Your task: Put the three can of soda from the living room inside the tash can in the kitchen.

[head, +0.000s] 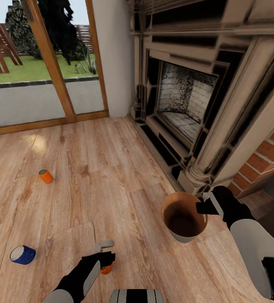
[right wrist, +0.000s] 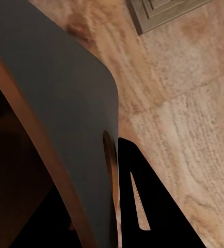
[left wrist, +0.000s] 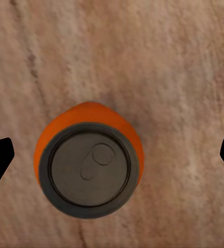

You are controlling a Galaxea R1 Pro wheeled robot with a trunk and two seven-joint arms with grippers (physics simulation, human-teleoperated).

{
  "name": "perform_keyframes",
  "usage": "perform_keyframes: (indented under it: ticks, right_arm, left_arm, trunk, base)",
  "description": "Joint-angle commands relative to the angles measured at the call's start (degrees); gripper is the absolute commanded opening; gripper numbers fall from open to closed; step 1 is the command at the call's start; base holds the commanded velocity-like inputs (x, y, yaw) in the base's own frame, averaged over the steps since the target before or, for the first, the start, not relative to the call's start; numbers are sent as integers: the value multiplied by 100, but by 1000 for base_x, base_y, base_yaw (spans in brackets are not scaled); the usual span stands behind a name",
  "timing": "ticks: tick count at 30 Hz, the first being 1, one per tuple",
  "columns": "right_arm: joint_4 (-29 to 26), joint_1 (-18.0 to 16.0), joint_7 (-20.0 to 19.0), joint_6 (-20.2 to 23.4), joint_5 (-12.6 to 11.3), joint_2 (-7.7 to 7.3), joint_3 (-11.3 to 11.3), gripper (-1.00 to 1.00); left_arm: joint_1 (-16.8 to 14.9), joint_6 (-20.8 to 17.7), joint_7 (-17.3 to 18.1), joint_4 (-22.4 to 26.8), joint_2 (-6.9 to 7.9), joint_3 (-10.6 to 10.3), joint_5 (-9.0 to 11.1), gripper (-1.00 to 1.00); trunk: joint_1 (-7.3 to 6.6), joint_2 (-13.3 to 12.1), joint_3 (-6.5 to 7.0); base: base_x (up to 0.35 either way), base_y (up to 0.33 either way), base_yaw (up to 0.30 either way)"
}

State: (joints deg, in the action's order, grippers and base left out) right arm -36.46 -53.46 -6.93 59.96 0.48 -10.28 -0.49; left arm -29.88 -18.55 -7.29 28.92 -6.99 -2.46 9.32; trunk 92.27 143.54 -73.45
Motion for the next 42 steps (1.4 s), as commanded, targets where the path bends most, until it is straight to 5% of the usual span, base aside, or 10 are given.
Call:
perform_keyframes:
  ticks: [1, 13, 42]
  right_arm:
    - [1, -1, -27, 4, -118, 0, -5, -100]
    - [7, -6, -27, 4, -118, 2, -10, -100]
    - [15, 2, -27, 4, -93, 0, -5, -100]
  left_arm:
    - [1, 0, 0, 0, -1, 0, -1, 100]
    - [0, -6, 5, 0, -2, 0, -4, 100]
    - [2, -8, 15, 0, 5, 0, -5, 100]
  trunk:
    - [-1, 0, 1]
    - [17, 10, -155]
    - [25, 14, -221]
  base:
    - [0, 0, 0]
    - [0, 0, 0]
    - [0, 0, 0]
